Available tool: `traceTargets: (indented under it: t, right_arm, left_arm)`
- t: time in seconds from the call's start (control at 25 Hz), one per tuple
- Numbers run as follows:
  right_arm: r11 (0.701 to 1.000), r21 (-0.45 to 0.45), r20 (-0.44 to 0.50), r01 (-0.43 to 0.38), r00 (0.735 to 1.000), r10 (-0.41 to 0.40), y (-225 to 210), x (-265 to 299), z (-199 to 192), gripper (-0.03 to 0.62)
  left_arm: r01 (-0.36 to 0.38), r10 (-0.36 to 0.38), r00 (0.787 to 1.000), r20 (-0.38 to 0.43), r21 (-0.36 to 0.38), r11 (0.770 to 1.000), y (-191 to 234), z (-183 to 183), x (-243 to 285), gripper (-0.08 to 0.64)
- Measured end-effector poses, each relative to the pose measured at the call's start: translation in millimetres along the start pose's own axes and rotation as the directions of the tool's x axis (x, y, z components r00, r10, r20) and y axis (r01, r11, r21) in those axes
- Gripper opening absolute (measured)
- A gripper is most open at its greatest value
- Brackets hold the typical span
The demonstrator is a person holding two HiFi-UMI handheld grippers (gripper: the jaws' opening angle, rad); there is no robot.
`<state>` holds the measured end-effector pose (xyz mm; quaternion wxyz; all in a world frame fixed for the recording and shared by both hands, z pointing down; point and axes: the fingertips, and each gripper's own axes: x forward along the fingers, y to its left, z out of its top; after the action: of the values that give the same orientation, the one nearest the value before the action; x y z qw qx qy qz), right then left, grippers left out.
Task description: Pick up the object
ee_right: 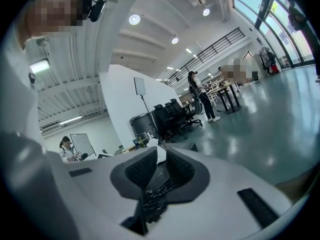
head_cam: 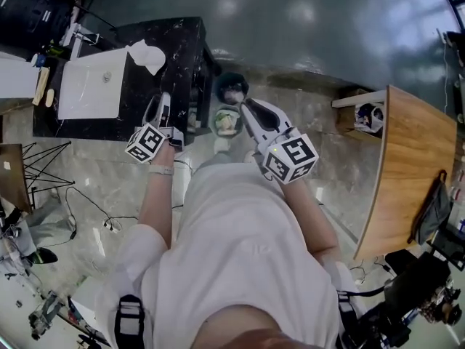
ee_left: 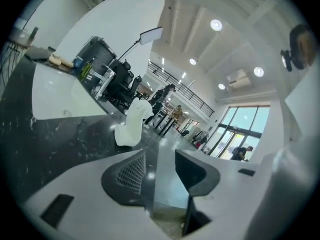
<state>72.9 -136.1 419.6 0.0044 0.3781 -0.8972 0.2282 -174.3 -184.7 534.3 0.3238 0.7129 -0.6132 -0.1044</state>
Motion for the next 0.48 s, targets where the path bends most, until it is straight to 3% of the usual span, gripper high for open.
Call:
traceTargets:
  t: [0.24,0.48]
  right_arm:
    - [1.0,-0.025,-0.032,-0.008,0.999,0.007,9.2,33.4,6.9,0.067]
    - [0.999,-0.032,-0.057,-0.036,0.998,0.034,21.0,68.7,14.5,0.067]
  left_arm:
    - [-0.097,0.101,0.995,-0.023,0.149,0.984,33.6,17.9,39.6,0.221]
    - [-0.118,0.128,0.991,-0.046,0.189,0.975,59.4,21.4,73.2,0.258]
